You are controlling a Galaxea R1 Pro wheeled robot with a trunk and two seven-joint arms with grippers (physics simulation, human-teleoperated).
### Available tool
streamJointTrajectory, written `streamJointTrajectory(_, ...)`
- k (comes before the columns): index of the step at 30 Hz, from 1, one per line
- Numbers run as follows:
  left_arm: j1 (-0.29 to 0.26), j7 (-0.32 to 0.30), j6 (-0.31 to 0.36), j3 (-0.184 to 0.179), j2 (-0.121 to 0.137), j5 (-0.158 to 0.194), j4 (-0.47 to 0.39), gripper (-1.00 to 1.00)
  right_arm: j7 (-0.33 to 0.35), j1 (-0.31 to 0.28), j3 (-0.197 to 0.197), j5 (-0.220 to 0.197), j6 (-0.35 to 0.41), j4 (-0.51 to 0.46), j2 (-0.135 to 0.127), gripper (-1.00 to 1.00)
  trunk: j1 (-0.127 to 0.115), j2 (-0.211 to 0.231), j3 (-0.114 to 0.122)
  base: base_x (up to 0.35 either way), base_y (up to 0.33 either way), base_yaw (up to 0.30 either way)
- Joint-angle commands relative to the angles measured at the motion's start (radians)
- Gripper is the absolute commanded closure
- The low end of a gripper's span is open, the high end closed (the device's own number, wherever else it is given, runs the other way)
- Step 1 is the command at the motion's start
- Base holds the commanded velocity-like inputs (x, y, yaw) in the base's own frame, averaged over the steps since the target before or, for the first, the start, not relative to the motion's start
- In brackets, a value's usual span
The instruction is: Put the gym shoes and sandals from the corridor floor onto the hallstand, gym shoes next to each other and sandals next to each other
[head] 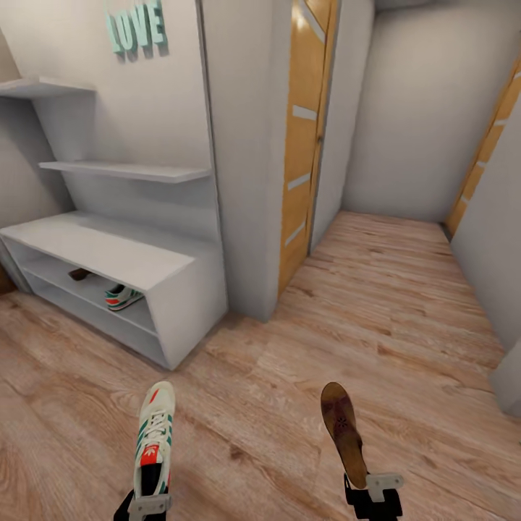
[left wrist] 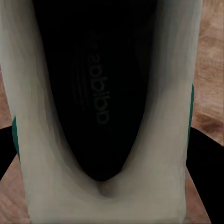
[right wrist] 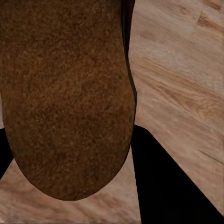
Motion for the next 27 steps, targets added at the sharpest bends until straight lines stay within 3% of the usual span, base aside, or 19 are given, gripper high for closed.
streamJointTrajectory(1,-0.001,0.004,-0.002,-0.008,0.001,0.005,0.001,1.00,0.000,0.000,0.009,-0.013,-0.003,0.000,0.000,1.00,-0.001,0.000,-0.001,-0.281,0.213,0.277)
streamJointTrajectory(13,-0.001,0.004,-0.002,-0.008,0.000,0.006,0.001,1.00,0.000,0.000,0.009,-0.013,-0.003,0.000,0.000,1.00,-0.001,0.000,-0.001,-0.246,0.233,0.277)
streamJointTrajectory(27,0.000,0.004,-0.004,-0.008,0.002,0.007,0.001,1.00,0.000,0.000,0.009,-0.013,-0.003,0.000,0.000,1.00,-0.001,0.000,-0.001,-0.010,0.301,0.277)
